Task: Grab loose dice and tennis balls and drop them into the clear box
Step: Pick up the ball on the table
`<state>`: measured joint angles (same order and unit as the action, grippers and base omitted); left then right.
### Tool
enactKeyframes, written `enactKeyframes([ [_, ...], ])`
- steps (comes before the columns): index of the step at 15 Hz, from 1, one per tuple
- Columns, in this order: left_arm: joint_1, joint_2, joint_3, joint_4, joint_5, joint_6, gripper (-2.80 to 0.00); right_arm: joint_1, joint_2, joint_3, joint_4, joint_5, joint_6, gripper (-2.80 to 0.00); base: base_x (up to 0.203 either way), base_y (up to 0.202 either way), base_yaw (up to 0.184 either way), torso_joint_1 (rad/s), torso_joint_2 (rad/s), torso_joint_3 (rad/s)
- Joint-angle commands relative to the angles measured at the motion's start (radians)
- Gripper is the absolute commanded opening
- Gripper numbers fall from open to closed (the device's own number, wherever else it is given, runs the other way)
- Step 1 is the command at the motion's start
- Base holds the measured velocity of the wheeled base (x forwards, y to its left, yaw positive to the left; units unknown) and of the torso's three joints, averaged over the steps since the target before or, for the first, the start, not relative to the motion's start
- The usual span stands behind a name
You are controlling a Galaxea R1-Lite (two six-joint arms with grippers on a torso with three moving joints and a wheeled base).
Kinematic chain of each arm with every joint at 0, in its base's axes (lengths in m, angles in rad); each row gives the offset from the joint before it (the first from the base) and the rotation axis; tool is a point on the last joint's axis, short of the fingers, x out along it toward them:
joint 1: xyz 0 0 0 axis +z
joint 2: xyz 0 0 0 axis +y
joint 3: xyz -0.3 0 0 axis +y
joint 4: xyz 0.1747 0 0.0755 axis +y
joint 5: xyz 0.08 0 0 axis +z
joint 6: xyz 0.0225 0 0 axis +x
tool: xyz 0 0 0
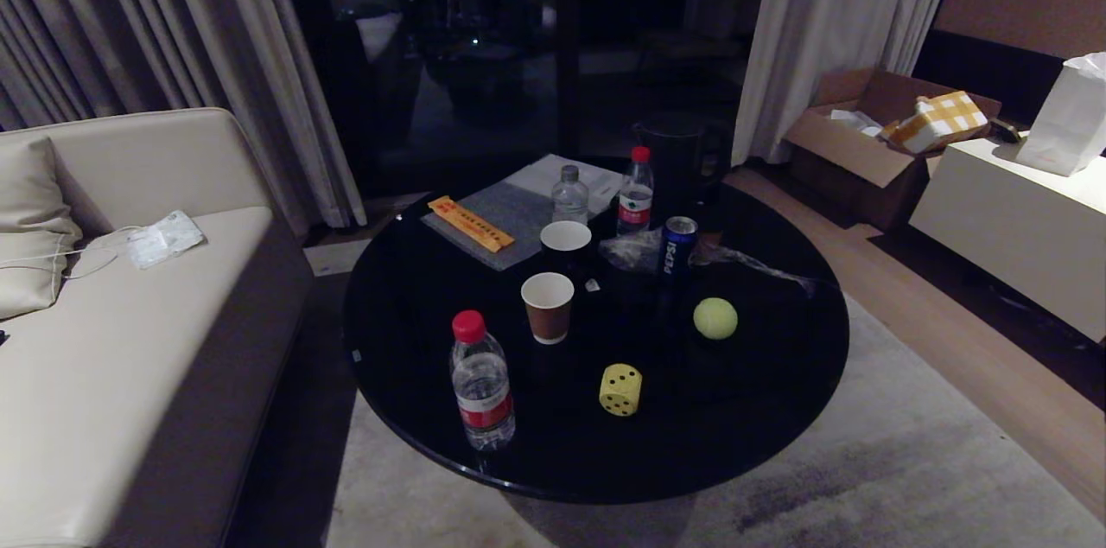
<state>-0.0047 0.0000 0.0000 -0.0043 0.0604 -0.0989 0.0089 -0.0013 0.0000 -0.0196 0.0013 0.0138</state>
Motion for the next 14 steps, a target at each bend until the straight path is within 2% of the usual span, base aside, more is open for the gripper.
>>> enactKeyframes([
  [1,0.0,0.002,0.002,0.0,0.001,-0.001,-2.8,0.0,0.001,0.008,0.0,0.0,0.0,-2.8,0.183,0.0,-0.001,0.0,0.0,0.002],
  [10,0.0,0.002,0.002,0.003,-0.001,0.005,-2.8,0.0,0.001,0.008,0.0,0.0,0.0,-2.8,0.179,0.0,-0.002,0.003,0.0,0.003],
  [14,0.0,0.002,0.002,0.003,0.001,-0.002,-2.8,0.0,0.001,0.006,0.0,0.0,0.002,-2.8,0.03,0.0,0.0,0.001,0.0,0.002],
])
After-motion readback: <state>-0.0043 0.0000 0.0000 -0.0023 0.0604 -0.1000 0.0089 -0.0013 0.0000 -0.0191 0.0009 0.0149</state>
